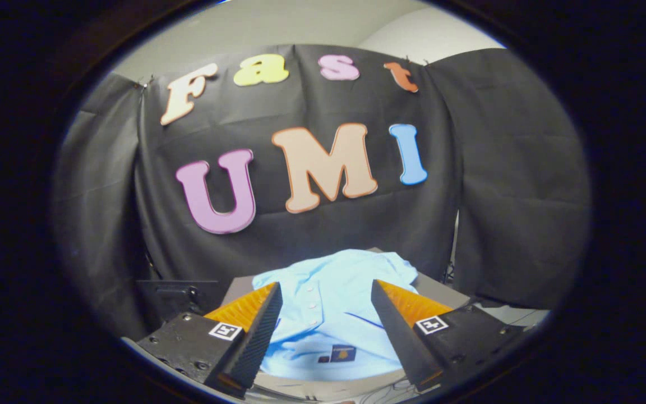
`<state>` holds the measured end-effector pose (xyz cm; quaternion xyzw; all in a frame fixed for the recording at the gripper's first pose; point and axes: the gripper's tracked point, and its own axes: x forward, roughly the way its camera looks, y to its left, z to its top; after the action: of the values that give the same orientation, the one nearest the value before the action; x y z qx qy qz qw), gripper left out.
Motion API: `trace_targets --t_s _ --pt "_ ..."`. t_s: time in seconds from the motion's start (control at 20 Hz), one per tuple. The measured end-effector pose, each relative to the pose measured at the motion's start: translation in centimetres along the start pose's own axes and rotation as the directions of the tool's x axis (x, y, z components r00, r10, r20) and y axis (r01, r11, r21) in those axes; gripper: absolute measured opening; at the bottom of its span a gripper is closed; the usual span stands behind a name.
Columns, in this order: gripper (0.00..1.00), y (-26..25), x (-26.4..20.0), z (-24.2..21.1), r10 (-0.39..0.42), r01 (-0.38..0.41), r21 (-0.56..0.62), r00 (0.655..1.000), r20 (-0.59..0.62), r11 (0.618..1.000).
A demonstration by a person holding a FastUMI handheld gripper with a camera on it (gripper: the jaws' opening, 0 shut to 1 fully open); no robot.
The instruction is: Put the clothes into the washing machine and then close the washing machine lid.
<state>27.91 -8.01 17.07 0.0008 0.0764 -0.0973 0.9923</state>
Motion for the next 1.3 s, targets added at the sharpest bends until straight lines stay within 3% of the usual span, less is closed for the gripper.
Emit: trace_targets --t_s 0.1,0.35,0.6,0.75,0.8,0.9,1.05,1.15,1.3 --pt "0.97 1.1 1.9 -1.5 0.004 -0.012 -0.092 0.997 -0.08 0.996" --pt "1.0 0.4 6.1 -3.4 -0.106 0.061 -0.248 0.979 -0.175 0.967" --pt "0.98 -0.2 8.0 -7.2 -0.16 0.124 -0.121 0.915 -0.369 0.985" --pt "0.95 0.7 8.1 -7.1 -0.14 0.083 -0.165 0.916 -0.375 0.983" --pt "0.9 1.1 8.7 -7.1 -0.126 0.067 -0.173 0.924 -0.362 0.983" --pt "0.59 0.4 9.2 -6.9 -0.168 0.1 -0.197 0.915 -0.366 0.975" --pt "0.14 1.1 8.7 -6.6 -0.178 0.087 -0.27 0.925 -0.336 0.959" --pt "0.09 1.4 8.6 -6.0 -0.135 0.047 -0.274 0.94 -0.314 0.961" --pt "0.07 1.9 8.2 -5.1 -0.014 -0.04 -0.17 0.952 -0.307 0.985"
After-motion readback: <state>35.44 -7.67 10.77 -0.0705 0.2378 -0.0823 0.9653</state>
